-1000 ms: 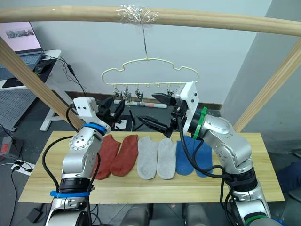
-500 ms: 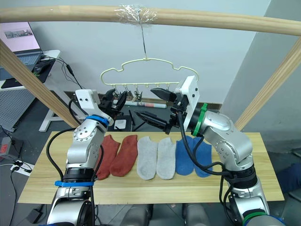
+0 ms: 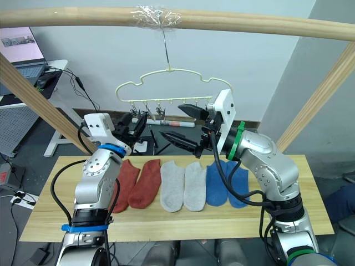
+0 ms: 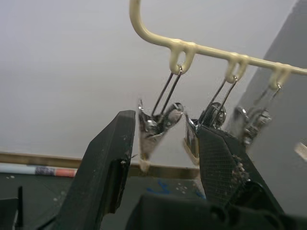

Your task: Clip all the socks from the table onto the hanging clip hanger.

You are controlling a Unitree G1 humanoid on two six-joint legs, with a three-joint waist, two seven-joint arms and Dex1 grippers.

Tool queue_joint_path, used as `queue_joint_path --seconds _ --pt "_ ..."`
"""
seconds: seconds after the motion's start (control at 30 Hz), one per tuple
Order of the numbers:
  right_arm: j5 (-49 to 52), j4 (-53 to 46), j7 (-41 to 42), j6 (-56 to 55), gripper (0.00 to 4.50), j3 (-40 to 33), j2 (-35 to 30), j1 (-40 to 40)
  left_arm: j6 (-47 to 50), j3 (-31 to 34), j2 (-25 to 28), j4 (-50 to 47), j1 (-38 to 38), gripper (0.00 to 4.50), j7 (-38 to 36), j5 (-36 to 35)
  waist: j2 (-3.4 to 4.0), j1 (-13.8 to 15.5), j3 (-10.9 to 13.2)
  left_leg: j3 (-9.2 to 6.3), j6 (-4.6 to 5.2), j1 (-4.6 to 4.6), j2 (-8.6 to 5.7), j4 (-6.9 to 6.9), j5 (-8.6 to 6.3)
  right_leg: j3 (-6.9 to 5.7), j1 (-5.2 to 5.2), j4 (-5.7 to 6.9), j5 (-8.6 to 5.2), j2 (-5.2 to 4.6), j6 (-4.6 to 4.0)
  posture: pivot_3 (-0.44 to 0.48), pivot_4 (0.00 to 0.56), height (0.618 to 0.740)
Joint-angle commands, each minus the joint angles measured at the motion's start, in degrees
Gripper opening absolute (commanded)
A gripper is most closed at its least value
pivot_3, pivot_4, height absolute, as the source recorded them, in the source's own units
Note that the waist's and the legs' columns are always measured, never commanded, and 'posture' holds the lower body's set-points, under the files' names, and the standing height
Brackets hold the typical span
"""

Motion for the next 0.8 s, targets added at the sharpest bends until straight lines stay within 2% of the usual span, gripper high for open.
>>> queue_joint_path --seconds 0.03,0.8 --pt "1.41 -2.0 -0.05 -0.11 4.5 -1.2 -0.08 -0.95 0.57 0.71 0.58 -3.69 1.09 2.32 1.15 0.47 0.03 0.02 0.03 -0.01 0.0 0.0 -0.01 0.0 0.0 -0.01 0.0 0.01 -0.02 0.0 0.04 0.095 0.246 0.74" --pt "1.82 -1.6 0.07 0.95 4.5 -1.75 -0.76 -2.16 -4.96 0.94 -0.39 6.86 -7.22 2.32 2.21 1.93 -0.04 0.08 0.73 0.01 0.0 -0.04 -0.03 0.0 0.0 -0.03 -0.02 -0.02 -0.11 0.0 0.18 0.078 0.254 0.74"
